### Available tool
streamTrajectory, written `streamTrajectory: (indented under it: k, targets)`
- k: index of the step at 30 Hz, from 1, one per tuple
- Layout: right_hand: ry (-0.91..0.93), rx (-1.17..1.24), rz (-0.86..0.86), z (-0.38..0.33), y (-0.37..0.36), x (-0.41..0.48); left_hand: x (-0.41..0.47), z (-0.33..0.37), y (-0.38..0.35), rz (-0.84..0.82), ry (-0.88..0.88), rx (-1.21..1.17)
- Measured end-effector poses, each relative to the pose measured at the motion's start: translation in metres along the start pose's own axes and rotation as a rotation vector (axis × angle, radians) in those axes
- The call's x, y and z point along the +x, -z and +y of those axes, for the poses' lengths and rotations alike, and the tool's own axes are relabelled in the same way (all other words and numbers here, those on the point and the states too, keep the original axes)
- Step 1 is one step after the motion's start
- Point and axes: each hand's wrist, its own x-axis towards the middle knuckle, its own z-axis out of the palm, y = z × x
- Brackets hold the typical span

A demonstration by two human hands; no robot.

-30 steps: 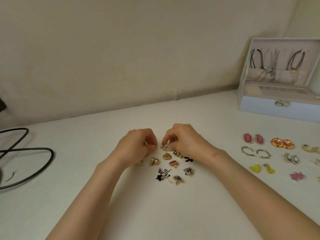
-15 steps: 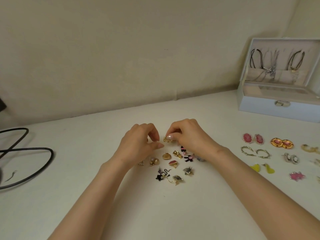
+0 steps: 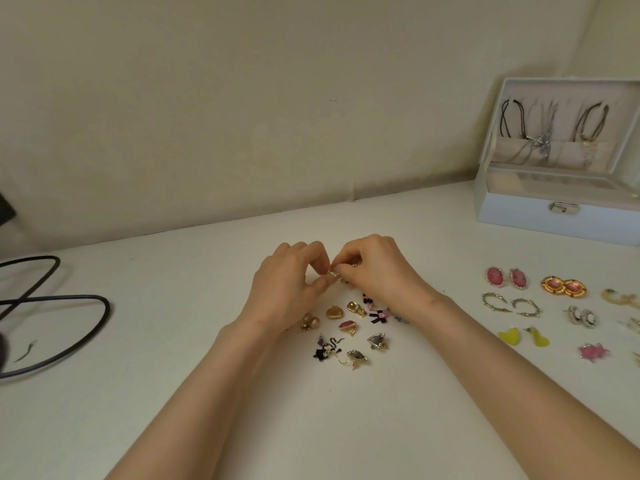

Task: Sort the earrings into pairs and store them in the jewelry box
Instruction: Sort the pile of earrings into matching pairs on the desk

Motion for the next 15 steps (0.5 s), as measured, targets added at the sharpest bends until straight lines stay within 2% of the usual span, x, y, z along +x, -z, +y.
streamTrajectory:
  k: [2, 4, 6, 11, 15]
  targets:
    - [-0.024, -0.008, 0.026, 0.002, 0.001, 0.0, 0.001, 0.002, 0.002, 0.031, 0.002, -0.138]
    - [-0.023, -0.049, 0.022, 0.003, 0.0, -0.001, 0.002, 0.004, 0.007, 0.077, 0.087, -0.415]
    - [-0.007, -0.101, -0.001, 0.003, -0.002, -0.002, 0.003, 0.005, 0.013, 0.097, 0.165, -0.591]
    - [-0.003, -0.084, -0.009, 0.0, 0.0, -0.005, 0.001, 0.008, 0.015, -0.017, 0.235, -0.677]
    - [-0.029, 0.078, -0.029, 0.002, 0.009, -0.011, 0.0, 0.012, 0.015, -0.044, 0.224, -0.661]
